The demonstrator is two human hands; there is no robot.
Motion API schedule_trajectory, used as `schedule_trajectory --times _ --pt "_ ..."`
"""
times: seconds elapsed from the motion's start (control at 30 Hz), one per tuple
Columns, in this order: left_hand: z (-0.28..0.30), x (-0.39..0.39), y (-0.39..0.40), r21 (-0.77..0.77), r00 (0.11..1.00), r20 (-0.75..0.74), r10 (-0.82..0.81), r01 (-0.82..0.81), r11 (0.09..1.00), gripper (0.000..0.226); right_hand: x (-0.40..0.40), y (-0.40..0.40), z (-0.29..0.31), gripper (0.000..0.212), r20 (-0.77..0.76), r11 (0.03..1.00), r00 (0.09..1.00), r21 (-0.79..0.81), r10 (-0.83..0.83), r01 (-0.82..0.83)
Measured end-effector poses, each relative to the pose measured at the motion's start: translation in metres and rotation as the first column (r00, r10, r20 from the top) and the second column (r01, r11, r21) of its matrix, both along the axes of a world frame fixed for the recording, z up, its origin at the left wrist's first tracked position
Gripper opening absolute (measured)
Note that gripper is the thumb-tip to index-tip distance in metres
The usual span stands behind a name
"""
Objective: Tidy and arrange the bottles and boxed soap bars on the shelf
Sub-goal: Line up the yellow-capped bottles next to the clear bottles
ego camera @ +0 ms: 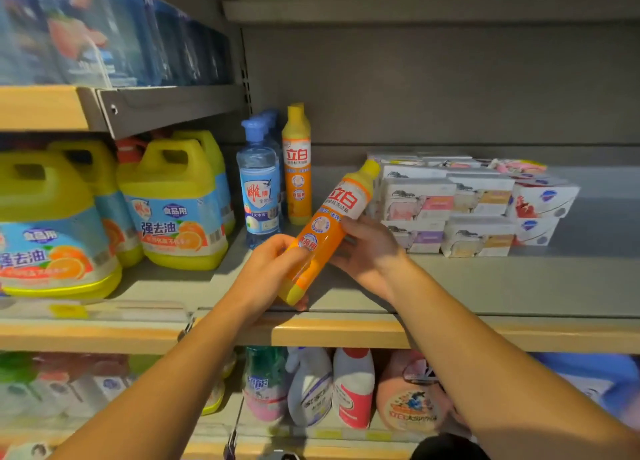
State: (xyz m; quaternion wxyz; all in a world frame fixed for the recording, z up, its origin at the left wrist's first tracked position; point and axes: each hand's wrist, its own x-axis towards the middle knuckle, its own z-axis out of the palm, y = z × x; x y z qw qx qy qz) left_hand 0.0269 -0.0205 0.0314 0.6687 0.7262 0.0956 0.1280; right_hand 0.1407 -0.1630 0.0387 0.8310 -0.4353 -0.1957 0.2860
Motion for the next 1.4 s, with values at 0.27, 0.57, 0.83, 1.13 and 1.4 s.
schedule_trajectory --times 0.27,0.57,0.83,1.13,1.4 --pt "-0.019 -0.018 0.012 0.57 0.95 0.245 0.194 -0.303 0.764 0.055 -0.004 0.015 -0.035 0.027 -0.004 0.988 0.989 -0.029 -0.149 0.149" --pt "-0.03 -0.017 0.009 0.685 0.912 0.37 0.176 -0.396 0.612 0.056 -0.003 0.018 -0.037 0.04 0.064 0.958 0.959 -0.067 -0.275 0.279" --pt "-0.016 -0.019 0.027 -0.001 0.983 0.151 0.101 -0.102 0.995 0.026 -0.006 0.012 -0.032 0.038 -0.012 0.991 0.993 0.066 -0.115 0.116" --pt "-0.011 -0.013 0.033 -0.125 0.995 0.011 -0.101 0.102 0.987 0.056 -0.009 0.011 -0.031 0.03 0.029 0.99 0.99 0.022 -0.137 0.136" --pt "-0.015 -0.016 0.032 0.021 0.993 0.092 -0.072 0.071 0.997 0.037 -0.009 0.02 -0.023 0.04 0.043 0.943 0.954 -0.143 -0.296 0.299"
